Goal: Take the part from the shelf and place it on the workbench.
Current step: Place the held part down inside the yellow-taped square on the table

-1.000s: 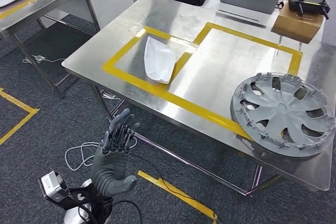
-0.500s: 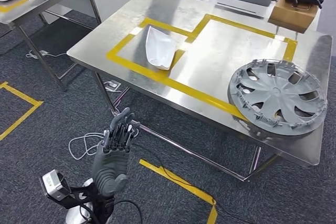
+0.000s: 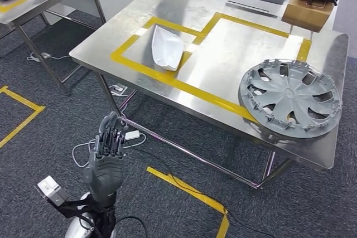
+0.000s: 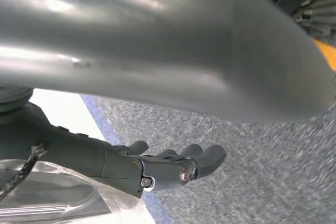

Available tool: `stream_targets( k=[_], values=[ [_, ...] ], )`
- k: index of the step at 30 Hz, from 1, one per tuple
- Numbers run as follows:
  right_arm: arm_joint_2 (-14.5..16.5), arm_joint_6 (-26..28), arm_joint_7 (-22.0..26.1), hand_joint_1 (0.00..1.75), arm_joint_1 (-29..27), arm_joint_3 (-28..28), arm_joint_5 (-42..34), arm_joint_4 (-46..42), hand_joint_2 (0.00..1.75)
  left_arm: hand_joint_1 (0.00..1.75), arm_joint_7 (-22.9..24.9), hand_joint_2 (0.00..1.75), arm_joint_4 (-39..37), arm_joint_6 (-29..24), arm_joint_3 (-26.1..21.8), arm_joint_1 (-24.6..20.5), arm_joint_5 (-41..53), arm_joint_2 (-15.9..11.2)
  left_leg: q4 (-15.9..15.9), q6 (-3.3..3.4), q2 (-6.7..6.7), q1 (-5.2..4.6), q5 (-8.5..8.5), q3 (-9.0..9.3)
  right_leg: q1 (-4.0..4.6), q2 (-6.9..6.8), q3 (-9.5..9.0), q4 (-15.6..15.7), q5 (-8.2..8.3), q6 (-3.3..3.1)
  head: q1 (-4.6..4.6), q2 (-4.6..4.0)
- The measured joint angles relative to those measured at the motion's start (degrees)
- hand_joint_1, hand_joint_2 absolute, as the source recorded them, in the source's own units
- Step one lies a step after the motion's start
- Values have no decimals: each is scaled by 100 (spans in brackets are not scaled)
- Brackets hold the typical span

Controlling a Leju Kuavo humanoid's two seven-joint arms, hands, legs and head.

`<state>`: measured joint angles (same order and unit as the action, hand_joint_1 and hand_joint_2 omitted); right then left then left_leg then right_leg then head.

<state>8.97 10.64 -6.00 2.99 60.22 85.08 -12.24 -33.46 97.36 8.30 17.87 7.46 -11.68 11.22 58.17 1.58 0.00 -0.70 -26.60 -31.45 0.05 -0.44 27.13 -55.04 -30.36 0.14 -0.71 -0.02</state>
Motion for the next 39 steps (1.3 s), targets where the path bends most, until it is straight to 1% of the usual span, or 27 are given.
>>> stream_targets(
  k=[2,3,4,6,7,8,9,10,11,12,13,16,18,19,21,22,23,24,25,27,29,31,33,35,37,38,39],
  values=[
    [0,-25,223,0,0,2,3,0,0,0,-35,0,32,-77,-12,2,59,13,-141,34,6,33,-10,31,-3,5,68,-49,-64,59,-5,0],
    [-1,-53,370,0,0,4,-12,0,0,0,-49,0,43,-124,-21,4,82,22,-208,56,10,53,-10,46,-4,13,156,-191,-168,87,-17,0],
    [-1,-88,512,0,1,8,-39,0,0,0,-50,0,50,-184,-31,11,118,31,-261,74,14,71,-8,55,-10,22,307,-464,-323,116,-28,0],
    [-2,-151,715,0,-3,42,-148,0,0,0,-4,0,45,-399,-56,29,297,33,-259,86,18,69,2,28,-35,34,708,-1256,-642,163,-41,0],
    [-2,-169,770,0,-11,74,-212,1,44,0,27,0,37,-534,-71,38,430,31,-256,84,21,68,3,22,-50,34,876,-1573,-712,185,-41,0],
    [-2,-183,811,0,-19,108,-270,1,44,0,51,0,25,-660,-85,42,561,27,-251,82,22,69,4,20,-65,34,955,-1698,-674,205,-39,0],
    [-3,-188,841,0,-26,136,-299,1,44,0,69,0,13,-758,-97,43,663,23,-242,78,20,72,3,21,-81,32,922,-1581,-519,222,-41,0],
    [-5,-189,871,0,-29,156,-305,1,44,0,85,0,-1,-838,-108,43,746,21,-224,67,18,78,-4,22,-100,31,779,-1239,-278,236,-41,0],
    [-7,-188,904,0,-25,165,-297,1,0,0,98,0,-14,-910,-116,42,816,19,-203,47,15,82,-14,17,-114,32,596,-837,-87,249,-42,0],
    [-9,-187,944,0,-19,172,-286,1,0,0,111,0,-26,-981,-122,38,883,16,-164,17,11,75,-27,0,-119,37,430,-465,47,250,-45,0],
    [-10,-189,989,0,-13,177,-281,2,0,0,122,0,-38,-1042,-126,34,943,13,-131,-17,10,67,-32,-24,-119,42,322,-236,104,234,-44,0],
    [-11,-230,1101,0,-19,199,-304,2,0,0,116,0,-65,-1100,-129,31,999,-7,-78,-104,11,55,-16,-89,-105,54,300,-165,100,139,-43,0],
    [-12,-264,1141,0,-25,223,-313,2,0,0,93,0,-74,-1106,-129,31,989,-16,81,-161,9,66,-151,-154,-119,50,310,-154,128,75,-20,0],
    [-12,-273,1149,0,-23,231,-311,2,0,0,82,0,-78,-1107,-130,31,983,-19,313,-189,7,72,-311,-246,-128,44,311,-146,140,44,-5,0],
    [-12,-277,1153,0,-20,242,-307,2,0,0,66,0,-90,-1107,-131,37,963,-30,1062,-231,6,83,-706,-551,-124,32,323,-148,147,8,23,0],
    [-12,-276,1153,0,-22,249,-303,2,0,0,61,0,-97,-1107,-131,44,951,-37,1402,-240,6,87,-834,-691,-120,27,329,-150,148,0,21,0],
    [-12,-276,1153,0,-25,255,-299,2,0,0,55,0,-105,-1107,-131,52,939,-44,1582,-239,6,88,-858,-757,-118,24,333,-152,149,-3,23,0],
    [-12,-275,1153,0,-27,260,-293,2,0,0,47,0,-110,-1108,-132,58,929,-51,1539,-229,6,89,-768,-722,-117,25,332,-154,150,-3,22,0],
    [-12,-275,1152,0,-27,263,-287,2,0,0,38,0,-112,-1109,-132,61,922,-56,1278,-211,6,89,-585,-584,-116,28,326,-156,149,-2,22,0],
    [-12,-281,1151,0,-25,264,-277,2,0,0,20,0,-113,-1110,-133,61,912,-60,490,-162,3,79,-216,-190,-106,35,313,-161,144,11,20,0],
    [-12,-291,1151,0,-19,264,-267,2,0,0,7,0,-112,-1110,-134,58,905,-60,9,-119,-2,61,-112,16,-89,35,342,-171,152,56,16,0],
    [-13,-300,1151,0,-15,266,-251,2,0,0,0,0,-112,-1108,-139,60,898,-61,-66,-84,-10,56,-132,4,-85,26,384,-170,174,120,13,0],
    [-20,-305,1151,0,-16,269,-239,1,0,0,2,0,-114,-1108,-146,55,891,-59,-92,-34,-7,76,-99,-14,-91,27,455,-258,87,175,5,0],
    [-27,-305,1152,0,-15,272,-233,1,0,0,70,0,-125,-1221,-152,43,1003,-58,-115,17,9,90,-70,-23,-95,35,698,-757,-224,210,-15,0],
    [-27,-305,1151,0,-23,275,-224,2,0,0,258,0,-219,-1545,-182,25,1323,-63,-114,43,19,78,-59,-43,-95,35,1050,-1517,-539,226,-29,0],
    [-27,-304,1151,0,-29,277,-219,2,0,0,385,0,-326,-1749,-219,5,1529,-69,-113,47,20,69,-57,-48,-94,34,1158,-1747,-579,228,-29,0],
    [-28,-303,1151,0,-33,279,-215,2,0,0,505,0,-481,-1939,-265,-23,1735,-79,-112,49,19,62,-55,-49,-93,34,1163,-1756,-505,224,-31,0]
  ],
)
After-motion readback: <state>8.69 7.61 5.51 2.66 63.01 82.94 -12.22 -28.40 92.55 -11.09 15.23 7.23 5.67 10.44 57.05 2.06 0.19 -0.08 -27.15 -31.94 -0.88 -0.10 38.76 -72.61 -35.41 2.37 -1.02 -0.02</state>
